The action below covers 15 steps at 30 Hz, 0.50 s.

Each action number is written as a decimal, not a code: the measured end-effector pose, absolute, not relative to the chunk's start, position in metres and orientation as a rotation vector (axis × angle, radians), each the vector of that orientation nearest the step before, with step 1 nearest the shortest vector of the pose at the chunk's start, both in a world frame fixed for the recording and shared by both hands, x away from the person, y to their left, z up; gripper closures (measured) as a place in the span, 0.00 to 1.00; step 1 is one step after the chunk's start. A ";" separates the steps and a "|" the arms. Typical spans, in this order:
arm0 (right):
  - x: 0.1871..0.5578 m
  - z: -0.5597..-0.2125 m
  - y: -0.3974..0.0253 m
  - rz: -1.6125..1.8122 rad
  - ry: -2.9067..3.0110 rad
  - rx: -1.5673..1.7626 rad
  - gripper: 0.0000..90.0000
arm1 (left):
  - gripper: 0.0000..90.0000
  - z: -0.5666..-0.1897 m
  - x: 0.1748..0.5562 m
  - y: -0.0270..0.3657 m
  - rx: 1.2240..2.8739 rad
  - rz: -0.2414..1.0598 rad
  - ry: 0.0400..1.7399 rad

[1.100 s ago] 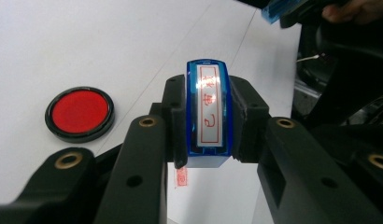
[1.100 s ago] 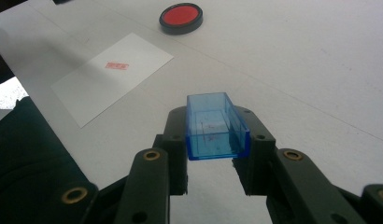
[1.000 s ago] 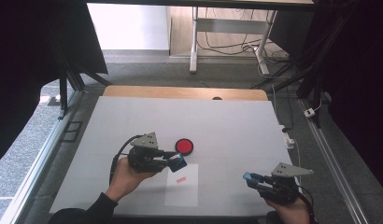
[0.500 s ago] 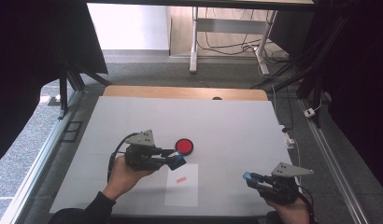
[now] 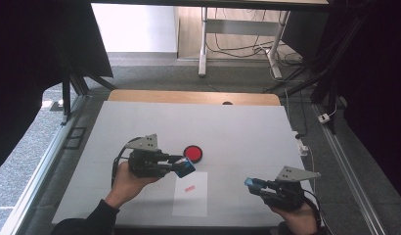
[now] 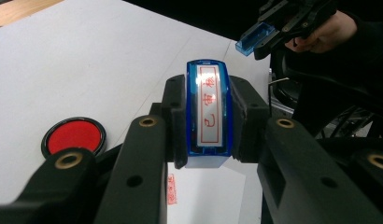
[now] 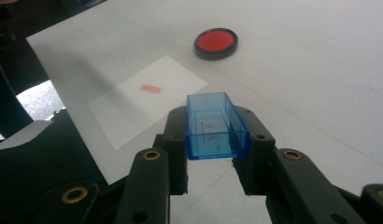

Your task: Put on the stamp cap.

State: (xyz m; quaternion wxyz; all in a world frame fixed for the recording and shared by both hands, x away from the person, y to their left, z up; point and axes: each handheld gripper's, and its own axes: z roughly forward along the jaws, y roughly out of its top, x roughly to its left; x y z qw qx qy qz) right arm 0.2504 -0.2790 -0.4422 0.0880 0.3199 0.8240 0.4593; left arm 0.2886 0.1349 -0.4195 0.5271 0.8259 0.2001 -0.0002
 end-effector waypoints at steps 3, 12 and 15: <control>0.253 -0.440 -0.269 1.381 2.483 0.907 0.76 | 0.78 -0.419 0.288 0.135 1.977 -0.001 0.462; 0.256 -0.439 -0.240 1.391 2.590 0.741 0.76 | 0.78 -0.416 0.286 0.136 1.971 0.000 0.409; 0.258 -0.439 -0.231 1.399 2.622 0.699 0.76 | 0.78 -0.415 0.286 0.137 1.960 -0.011 0.399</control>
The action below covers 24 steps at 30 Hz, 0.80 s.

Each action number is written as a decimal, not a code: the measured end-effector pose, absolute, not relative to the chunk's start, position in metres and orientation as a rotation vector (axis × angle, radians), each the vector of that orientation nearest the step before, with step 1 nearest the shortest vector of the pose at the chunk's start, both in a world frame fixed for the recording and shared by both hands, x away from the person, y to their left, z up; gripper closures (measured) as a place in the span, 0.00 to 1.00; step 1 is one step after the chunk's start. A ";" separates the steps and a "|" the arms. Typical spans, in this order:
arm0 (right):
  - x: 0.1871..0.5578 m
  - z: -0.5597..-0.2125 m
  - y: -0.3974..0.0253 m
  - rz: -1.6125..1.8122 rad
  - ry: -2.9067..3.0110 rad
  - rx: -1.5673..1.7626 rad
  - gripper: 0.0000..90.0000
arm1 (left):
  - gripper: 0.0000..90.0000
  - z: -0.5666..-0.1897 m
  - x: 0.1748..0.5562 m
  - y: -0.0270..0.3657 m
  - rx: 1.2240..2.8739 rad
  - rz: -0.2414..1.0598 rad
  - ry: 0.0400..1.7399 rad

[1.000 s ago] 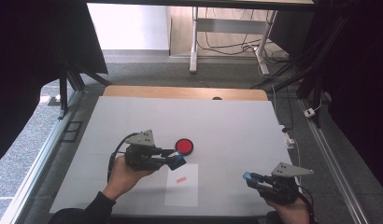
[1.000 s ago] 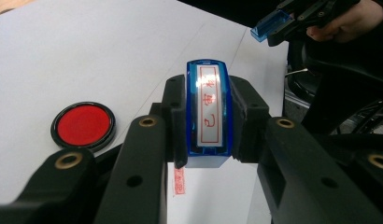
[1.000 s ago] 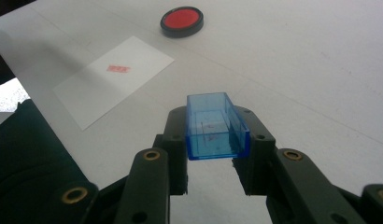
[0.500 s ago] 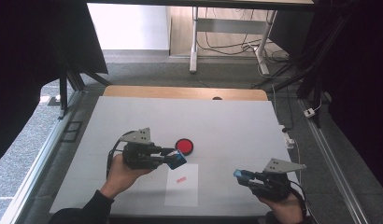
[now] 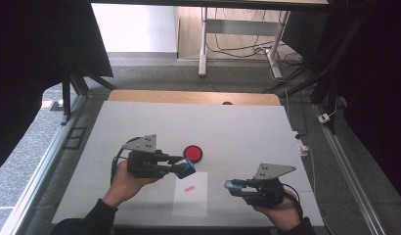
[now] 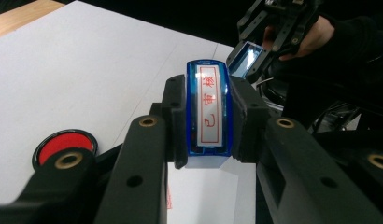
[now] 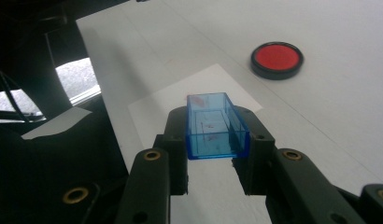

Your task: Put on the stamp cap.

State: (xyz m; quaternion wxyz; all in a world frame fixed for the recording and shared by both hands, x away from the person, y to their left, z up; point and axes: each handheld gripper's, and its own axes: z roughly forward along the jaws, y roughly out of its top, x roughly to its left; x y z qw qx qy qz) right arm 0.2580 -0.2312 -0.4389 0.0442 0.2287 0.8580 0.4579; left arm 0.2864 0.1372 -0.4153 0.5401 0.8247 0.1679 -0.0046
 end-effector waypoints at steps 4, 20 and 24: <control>0.261 -0.440 -0.219 1.423 2.654 0.667 0.76 | 0.78 -0.414 0.286 0.137 1.962 -0.023 0.383; 0.274 -0.437 -0.169 1.500 2.741 0.453 0.76 | 0.78 -0.410 0.283 0.138 1.935 -0.041 0.292; 0.277 -0.438 -0.157 1.522 2.772 0.427 0.76 | 0.78 -0.409 0.281 0.136 1.939 -0.034 0.255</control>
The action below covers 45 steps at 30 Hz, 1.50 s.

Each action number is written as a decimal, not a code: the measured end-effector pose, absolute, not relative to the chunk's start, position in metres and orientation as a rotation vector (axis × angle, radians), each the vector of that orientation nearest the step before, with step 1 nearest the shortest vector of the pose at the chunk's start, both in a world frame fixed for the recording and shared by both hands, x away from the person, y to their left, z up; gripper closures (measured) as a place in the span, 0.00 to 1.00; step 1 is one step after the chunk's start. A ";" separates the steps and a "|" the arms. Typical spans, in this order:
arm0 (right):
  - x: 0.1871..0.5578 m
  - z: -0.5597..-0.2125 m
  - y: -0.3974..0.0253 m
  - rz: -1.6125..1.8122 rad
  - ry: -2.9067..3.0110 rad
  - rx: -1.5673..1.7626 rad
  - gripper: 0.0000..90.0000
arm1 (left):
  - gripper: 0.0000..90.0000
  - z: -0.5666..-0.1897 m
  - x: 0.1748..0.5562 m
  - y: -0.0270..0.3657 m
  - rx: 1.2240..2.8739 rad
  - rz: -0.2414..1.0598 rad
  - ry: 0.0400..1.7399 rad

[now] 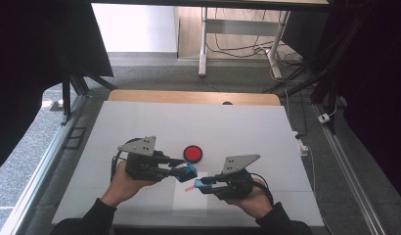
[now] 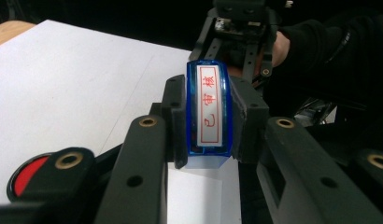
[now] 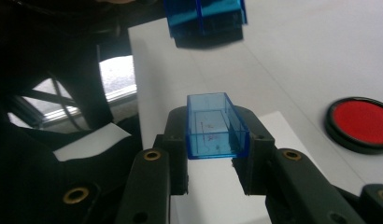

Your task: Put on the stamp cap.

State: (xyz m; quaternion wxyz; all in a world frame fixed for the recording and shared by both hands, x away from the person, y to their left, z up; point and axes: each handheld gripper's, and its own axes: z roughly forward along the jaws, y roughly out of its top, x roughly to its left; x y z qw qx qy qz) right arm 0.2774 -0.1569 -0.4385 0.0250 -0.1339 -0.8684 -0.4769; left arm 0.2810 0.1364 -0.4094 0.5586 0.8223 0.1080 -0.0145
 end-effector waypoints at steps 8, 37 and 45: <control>0.284 -0.441 -0.140 -1.450 -2.630 -0.356 0.76 | 0.78 -0.409 0.278 0.133 1.957 -0.031 0.207; 0.281 -0.441 -0.131 -1.444 -2.582 -0.216 0.77 | 0.78 -0.423 0.283 0.129 1.953 -0.169 0.096; 0.280 -0.438 -0.133 -1.465 -2.563 -0.195 0.77 | 0.79 -0.429 0.285 0.131 1.896 -0.211 0.102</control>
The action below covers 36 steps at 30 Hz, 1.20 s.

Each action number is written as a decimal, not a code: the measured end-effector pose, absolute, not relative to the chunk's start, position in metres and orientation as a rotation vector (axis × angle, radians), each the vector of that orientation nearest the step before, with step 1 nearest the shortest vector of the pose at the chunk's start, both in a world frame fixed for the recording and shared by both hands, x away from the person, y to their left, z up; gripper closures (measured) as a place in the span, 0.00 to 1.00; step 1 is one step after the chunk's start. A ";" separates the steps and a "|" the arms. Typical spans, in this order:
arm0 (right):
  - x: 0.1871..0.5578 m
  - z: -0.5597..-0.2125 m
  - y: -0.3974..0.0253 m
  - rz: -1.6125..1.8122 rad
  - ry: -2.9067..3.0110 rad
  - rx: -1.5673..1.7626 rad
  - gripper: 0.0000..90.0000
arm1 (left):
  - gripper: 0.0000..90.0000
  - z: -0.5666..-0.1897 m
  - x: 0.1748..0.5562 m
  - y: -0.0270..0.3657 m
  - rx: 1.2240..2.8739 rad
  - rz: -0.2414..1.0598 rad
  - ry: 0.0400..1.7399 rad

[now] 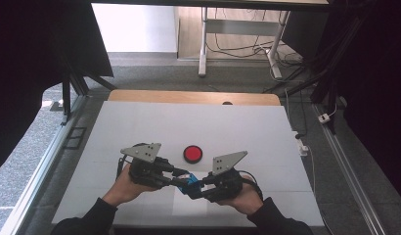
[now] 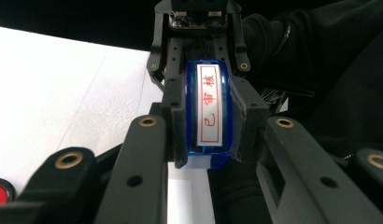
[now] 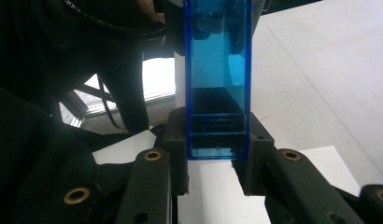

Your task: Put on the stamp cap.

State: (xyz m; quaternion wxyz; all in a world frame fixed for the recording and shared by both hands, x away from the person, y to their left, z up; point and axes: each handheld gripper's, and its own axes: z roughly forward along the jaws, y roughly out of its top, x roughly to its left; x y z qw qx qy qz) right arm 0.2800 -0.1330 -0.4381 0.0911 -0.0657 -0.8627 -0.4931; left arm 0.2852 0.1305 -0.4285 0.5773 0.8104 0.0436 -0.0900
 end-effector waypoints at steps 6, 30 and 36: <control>0.282 -0.441 -0.134 -1.460 -2.578 -0.196 0.76 | 0.78 -0.430 0.285 0.128 1.914 -0.179 0.102; 0.281 -0.441 -0.147 -1.521 -2.740 -0.366 0.50 | 0.78 -0.418 0.282 0.136 1.956 -0.053 0.168; 0.281 -0.442 -0.151 -1.516 -2.749 -0.395 0.47 | 0.78 -0.418 0.282 0.135 1.971 -0.048 0.168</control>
